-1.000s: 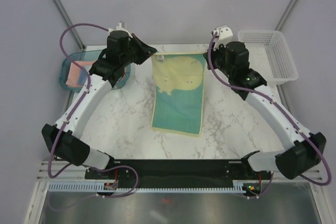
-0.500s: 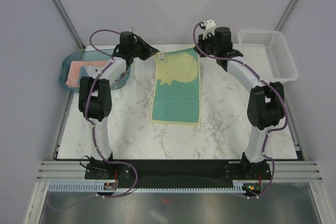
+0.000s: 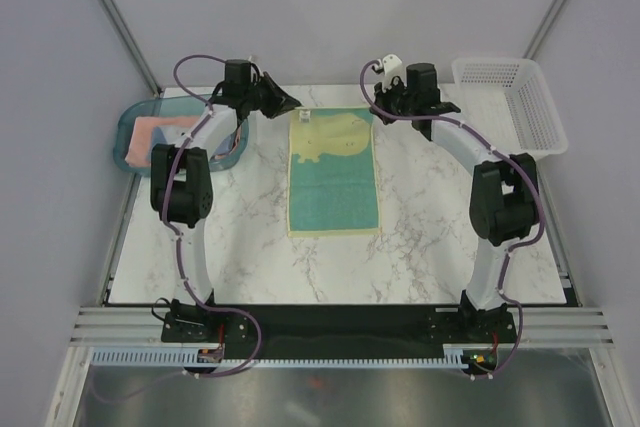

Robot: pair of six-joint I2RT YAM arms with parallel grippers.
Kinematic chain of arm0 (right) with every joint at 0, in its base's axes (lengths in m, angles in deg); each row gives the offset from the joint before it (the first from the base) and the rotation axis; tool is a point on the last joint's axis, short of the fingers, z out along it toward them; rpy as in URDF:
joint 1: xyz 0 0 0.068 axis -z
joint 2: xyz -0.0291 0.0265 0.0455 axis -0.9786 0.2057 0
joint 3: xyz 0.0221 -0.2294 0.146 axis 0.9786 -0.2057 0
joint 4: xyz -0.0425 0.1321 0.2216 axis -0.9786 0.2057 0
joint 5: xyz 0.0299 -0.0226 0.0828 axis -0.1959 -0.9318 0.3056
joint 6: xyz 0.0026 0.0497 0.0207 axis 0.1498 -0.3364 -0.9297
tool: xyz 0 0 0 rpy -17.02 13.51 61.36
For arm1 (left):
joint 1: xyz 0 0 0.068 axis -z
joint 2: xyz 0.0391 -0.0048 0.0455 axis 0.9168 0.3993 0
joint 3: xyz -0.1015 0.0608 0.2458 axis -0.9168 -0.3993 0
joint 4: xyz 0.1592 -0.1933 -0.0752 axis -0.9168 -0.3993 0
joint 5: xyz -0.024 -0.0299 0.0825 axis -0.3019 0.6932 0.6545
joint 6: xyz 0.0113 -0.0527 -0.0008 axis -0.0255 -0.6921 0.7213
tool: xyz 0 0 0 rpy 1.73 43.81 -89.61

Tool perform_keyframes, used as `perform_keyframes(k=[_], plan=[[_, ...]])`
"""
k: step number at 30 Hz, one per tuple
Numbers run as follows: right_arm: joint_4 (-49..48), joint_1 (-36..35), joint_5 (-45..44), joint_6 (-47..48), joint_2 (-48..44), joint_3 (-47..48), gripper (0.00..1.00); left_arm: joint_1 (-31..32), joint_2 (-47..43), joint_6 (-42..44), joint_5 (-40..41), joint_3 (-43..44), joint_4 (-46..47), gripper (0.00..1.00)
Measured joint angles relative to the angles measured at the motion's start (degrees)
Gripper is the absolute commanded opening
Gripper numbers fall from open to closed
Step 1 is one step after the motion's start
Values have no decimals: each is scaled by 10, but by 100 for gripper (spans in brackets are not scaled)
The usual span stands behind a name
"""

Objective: Fold and stack the towels
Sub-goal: Fold the towel

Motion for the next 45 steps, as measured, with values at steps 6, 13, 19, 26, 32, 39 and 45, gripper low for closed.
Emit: perform_keyframes(k=[6,13,19,26,32,39,45], plan=[[33,-5,13,21,-76,-65,0,5,-43,16,-15,-86,-52,2],[45,-19,18,15,-151,-159,0,14,-110,27,-17,-172,-74,2],[58,-39,3,-8,-197,-230,0,22,-162,27,-13,-237,-85,2],[73,-66,-20,-34,-245,-293,0,39,-233,27,21,-324,-95,2],[80,-81,-39,-60,-272,-336,0,62,-299,27,52,-376,-100,2],[89,-99,-69,-90,-287,-382,0,92,-323,20,83,-441,-99,2],[94,-115,-96,-102,-305,-393,0,105,-346,2,94,-483,-92,2]])
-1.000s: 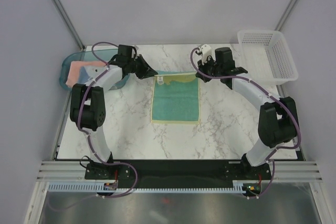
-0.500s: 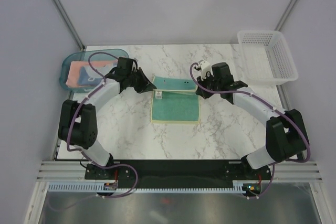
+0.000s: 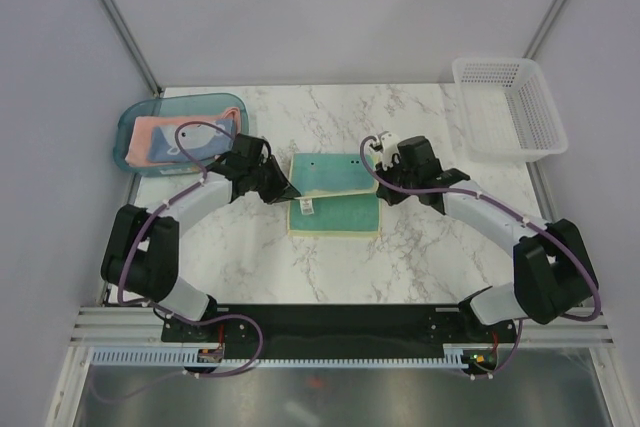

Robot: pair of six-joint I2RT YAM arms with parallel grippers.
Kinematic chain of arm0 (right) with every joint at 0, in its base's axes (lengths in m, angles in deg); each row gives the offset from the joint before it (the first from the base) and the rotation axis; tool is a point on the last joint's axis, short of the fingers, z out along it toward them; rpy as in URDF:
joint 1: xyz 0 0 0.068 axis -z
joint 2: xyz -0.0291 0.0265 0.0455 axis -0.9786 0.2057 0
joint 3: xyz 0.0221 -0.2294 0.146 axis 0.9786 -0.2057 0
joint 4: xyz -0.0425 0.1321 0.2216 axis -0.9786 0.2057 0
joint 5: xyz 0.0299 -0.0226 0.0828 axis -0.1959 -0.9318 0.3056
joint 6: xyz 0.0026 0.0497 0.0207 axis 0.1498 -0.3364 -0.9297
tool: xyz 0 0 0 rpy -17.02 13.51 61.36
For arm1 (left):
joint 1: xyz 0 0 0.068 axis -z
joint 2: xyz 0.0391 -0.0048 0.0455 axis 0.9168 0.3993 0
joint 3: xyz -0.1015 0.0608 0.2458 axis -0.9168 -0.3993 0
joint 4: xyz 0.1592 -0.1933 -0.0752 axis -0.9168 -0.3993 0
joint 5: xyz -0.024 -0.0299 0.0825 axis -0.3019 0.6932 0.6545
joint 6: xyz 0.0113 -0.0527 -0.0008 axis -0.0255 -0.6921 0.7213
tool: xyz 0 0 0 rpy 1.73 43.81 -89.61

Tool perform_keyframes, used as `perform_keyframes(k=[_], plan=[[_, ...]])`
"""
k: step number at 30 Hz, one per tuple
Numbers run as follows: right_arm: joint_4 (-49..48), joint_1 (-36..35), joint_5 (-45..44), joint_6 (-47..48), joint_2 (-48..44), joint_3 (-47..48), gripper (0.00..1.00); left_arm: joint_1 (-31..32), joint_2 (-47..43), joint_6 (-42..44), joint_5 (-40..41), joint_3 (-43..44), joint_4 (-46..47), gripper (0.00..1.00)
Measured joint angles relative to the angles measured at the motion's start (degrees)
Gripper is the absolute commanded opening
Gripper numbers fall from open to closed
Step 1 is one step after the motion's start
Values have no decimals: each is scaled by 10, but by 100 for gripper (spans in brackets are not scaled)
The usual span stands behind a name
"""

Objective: Fold and stack the towels
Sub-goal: Fold the towel

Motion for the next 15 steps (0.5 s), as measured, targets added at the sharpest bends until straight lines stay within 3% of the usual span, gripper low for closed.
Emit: perform_keyframes(k=[15], plan=[[30,-1,-40,-4,-40,12,0,35,-33,-16,24,-16,20,2]])
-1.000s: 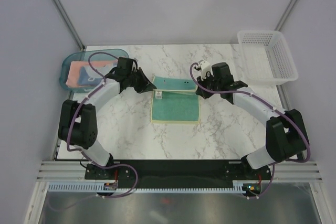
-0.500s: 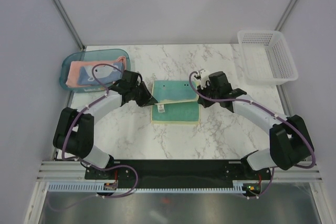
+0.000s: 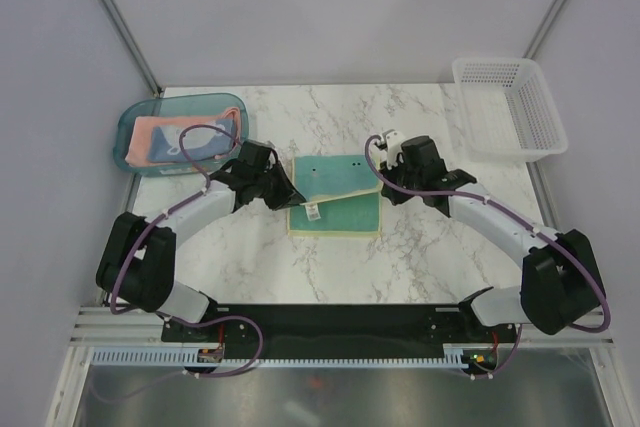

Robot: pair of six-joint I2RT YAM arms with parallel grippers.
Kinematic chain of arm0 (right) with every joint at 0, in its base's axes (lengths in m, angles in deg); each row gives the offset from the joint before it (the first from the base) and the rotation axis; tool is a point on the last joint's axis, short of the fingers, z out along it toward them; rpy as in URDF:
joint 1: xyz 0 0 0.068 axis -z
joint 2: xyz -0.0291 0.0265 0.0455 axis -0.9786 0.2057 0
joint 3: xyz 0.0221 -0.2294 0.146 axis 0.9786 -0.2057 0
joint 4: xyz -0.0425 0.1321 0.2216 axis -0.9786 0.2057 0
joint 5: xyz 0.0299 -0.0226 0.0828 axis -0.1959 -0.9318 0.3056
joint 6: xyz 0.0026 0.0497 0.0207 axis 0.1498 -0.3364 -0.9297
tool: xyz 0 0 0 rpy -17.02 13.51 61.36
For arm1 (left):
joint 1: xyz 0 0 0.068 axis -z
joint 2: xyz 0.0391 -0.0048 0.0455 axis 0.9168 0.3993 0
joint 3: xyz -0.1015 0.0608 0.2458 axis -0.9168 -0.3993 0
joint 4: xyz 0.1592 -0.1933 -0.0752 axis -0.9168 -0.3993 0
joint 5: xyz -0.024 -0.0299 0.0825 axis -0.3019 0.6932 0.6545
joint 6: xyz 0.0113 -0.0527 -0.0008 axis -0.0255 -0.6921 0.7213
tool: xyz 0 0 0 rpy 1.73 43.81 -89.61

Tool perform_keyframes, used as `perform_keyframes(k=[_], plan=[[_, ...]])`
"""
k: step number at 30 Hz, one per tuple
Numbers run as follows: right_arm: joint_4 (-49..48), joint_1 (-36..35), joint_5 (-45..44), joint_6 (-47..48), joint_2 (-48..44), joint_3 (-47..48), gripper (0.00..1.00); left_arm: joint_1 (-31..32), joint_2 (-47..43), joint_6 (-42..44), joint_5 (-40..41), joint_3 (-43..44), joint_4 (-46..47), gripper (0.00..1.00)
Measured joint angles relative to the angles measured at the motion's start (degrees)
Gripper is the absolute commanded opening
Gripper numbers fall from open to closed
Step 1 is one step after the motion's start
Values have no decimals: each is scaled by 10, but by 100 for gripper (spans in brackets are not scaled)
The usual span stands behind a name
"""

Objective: Fold and stack the towels
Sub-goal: Fold the towel

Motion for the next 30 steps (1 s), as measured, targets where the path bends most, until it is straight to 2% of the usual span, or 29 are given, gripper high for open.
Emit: perform_keyframes(k=[5,19,27,30], plan=[[9,-19,1,-24,0,-26,0,11,-7,-4,9,-38,2,2],[18,-47,0,-90,12,-71,0,21,-11,-4,34,-64,4,2],[-14,-48,16,-136,11,-118,1,40,-12,-4,47,-85,5,10],[-27,-48,30,-153,7,-137,11,41,-13,-4,50,-90,4,19]])
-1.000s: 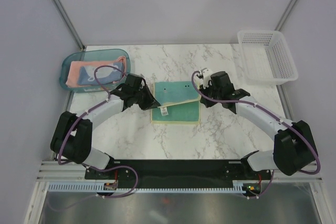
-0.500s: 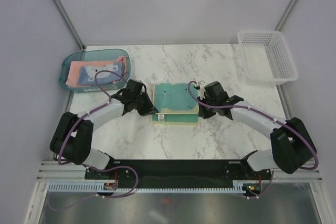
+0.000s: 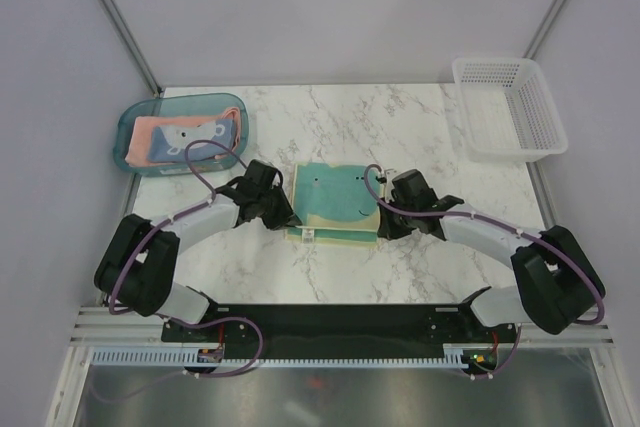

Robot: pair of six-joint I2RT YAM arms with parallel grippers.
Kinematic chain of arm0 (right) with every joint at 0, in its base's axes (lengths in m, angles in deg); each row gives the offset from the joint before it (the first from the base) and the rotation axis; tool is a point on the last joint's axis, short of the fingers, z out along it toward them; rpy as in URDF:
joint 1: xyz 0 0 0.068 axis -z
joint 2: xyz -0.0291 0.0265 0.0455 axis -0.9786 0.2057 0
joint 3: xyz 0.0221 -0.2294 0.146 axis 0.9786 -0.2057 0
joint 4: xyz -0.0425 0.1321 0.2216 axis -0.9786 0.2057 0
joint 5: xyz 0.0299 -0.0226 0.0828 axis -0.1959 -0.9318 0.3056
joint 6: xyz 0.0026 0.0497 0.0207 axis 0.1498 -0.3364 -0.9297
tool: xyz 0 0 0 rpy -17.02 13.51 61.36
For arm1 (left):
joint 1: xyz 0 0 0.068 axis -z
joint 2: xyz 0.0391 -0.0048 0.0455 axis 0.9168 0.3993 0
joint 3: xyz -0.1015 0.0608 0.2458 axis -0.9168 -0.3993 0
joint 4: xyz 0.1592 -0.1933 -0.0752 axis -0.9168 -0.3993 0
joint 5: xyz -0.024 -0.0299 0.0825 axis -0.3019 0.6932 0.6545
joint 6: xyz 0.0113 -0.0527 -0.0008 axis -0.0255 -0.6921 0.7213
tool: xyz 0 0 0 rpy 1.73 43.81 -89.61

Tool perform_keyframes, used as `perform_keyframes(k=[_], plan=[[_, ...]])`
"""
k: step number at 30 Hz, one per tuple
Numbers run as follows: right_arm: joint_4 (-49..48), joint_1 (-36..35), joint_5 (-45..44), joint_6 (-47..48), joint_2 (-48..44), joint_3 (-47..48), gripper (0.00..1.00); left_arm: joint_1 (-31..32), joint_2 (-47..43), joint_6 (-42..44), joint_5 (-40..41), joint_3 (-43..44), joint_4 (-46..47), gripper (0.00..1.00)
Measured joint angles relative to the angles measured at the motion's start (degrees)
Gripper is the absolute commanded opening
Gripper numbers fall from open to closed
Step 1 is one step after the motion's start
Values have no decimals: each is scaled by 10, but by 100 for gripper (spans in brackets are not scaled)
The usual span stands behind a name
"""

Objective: Fold and stack the towels
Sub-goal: Fold the towel

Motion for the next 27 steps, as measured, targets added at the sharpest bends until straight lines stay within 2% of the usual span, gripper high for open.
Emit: perform_keyframes(k=[1,3,4,5,9,17,22,27], plan=[[-1,0,1,-2,-3,-3,13,0,-2,0,3,0,-2,23],[-2,0,3,-8,-13,-13,25,0,-8,1,16,-1,-8,30],[-2,1,4,-10,-19,-17,29,-1,-12,1,21,-1,-12,38],[-1,1,5,-12,-25,-20,34,-1,-16,3,26,-1,-17,39],[2,1,19,-21,-50,-27,44,-1,-33,4,36,-1,-32,41],[25,1,37,-64,-100,-23,47,-1,-58,42,61,24,-72,46],[29,2,-30,-116,-88,5,41,-1,-31,73,59,32,-70,44],[28,13,-99,-190,-79,10,45,-1,-7,93,51,32,-71,43]])
